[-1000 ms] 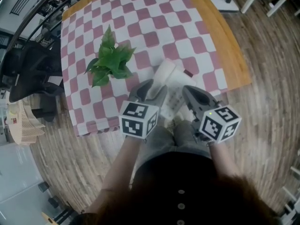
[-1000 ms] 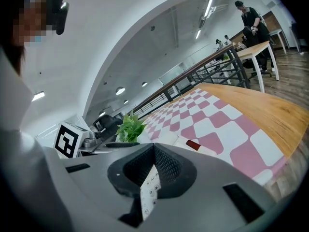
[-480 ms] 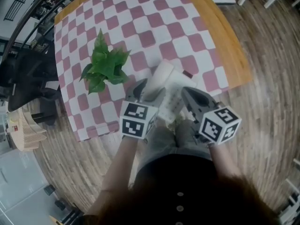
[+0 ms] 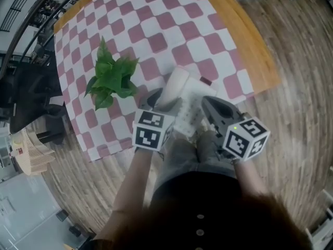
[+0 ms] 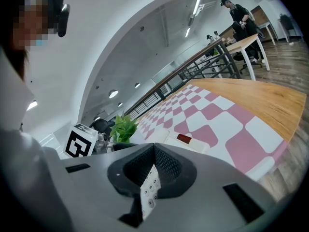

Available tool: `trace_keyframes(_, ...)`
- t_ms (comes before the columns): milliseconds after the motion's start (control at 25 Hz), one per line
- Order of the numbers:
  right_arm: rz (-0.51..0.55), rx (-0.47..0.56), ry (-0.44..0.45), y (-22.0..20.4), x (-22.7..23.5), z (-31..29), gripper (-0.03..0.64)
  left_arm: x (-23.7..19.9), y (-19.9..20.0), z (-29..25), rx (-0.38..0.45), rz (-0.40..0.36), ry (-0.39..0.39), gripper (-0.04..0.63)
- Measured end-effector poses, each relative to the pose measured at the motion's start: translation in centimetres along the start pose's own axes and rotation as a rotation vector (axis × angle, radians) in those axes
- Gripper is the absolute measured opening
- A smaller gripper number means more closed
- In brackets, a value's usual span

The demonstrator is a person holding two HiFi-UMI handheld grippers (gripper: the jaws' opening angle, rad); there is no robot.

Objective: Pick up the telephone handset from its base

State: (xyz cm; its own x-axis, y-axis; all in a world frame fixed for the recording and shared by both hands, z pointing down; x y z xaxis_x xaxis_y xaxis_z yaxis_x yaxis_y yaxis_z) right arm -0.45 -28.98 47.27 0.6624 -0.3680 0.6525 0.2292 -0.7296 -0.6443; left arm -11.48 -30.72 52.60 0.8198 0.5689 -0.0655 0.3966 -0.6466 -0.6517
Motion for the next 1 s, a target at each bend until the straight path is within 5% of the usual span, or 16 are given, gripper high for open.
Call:
trace_keyframes(240, -0.028, 0.012, -0.028, -0.2, 1.0, 0.7, 0.011, -0.1, 0.0, -0.6, -0.009, -0.051, 0.031, 0.228)
trace_keyframes(1000, -0.033, 0.011, -0.049, -0.5, 1.9, 1.7, 0.009, -0.1, 0.0, -1.0, -0.001, -0.032, 0.042, 0.221)
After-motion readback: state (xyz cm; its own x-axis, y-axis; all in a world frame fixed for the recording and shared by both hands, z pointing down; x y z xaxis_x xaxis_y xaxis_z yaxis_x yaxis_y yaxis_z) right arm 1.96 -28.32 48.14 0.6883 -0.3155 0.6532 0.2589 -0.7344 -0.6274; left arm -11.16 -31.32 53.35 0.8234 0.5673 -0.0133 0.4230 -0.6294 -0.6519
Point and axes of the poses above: the fingertips, and each gripper's own axes: z backward along the fingers, x to its right, y out of its top, the point moved 1 cm from there along z, backward along the fingers, and after that the axes turned 4 degrees about -z, right-handed, at the moved point
